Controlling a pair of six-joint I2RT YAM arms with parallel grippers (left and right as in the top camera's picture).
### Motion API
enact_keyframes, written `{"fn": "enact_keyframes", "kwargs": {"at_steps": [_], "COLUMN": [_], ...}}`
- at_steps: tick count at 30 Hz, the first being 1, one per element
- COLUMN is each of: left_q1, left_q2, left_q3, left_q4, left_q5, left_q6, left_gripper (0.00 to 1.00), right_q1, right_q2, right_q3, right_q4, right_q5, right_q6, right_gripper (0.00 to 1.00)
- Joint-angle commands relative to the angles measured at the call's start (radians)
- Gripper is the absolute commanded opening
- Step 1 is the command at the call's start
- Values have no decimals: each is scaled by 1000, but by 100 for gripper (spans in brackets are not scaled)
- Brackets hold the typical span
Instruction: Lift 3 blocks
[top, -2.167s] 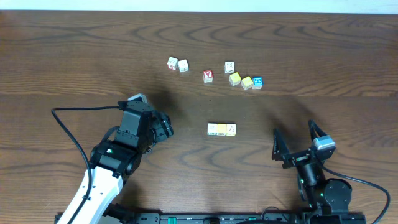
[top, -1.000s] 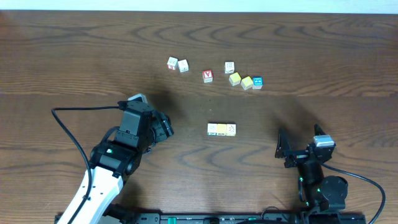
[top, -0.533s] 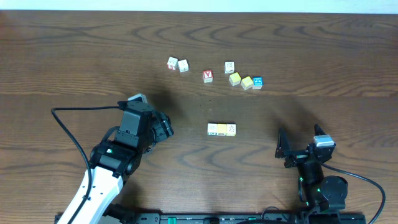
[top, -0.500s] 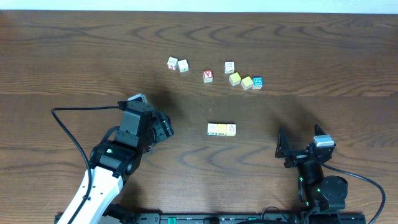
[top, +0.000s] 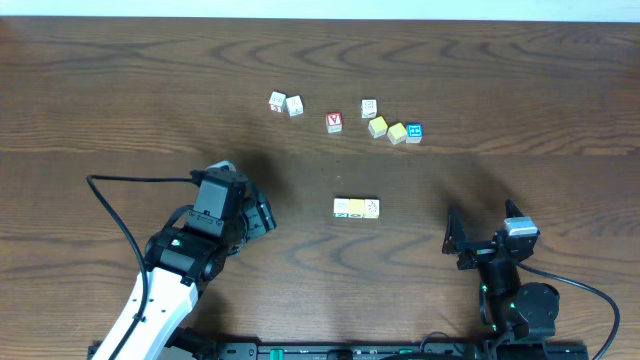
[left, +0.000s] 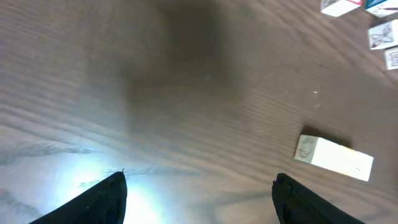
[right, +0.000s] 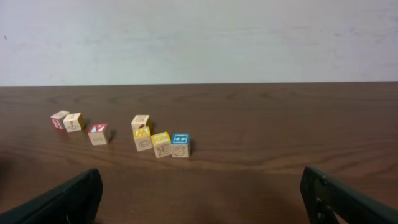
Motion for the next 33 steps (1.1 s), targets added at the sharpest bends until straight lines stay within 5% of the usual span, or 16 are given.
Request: {"fn": "enact_keyframes", "kwargs": {"at_steps": [1, 9, 17, 27, 33], "left_q1": [4, 2, 70, 248, 291], "left_q2": [-3, -70, -296, -596, -725], "left_q3": [9, -11, -146, -402, -508], "left_q4": [-3, 3, 130, 404, 526], "left_q5": [-44, -33, -11, 239, 262], "left_q6": [77, 449, 454, 555, 556], "left_gripper": [75, 75, 75, 75, 75], "right_q1": [-26, -26, -26, -26, -26], "right_q2": [-6, -6, -6, -6, -6], "right_q3": [-2, -2, -2, -2, -2], "right_q4": [-6, -6, -6, -6, -6], "right_q5": [13, 13, 13, 13, 13], "right_q6": [-16, -16, -16, -16, -16], "right_gripper": [99, 99, 99, 99, 99]}}
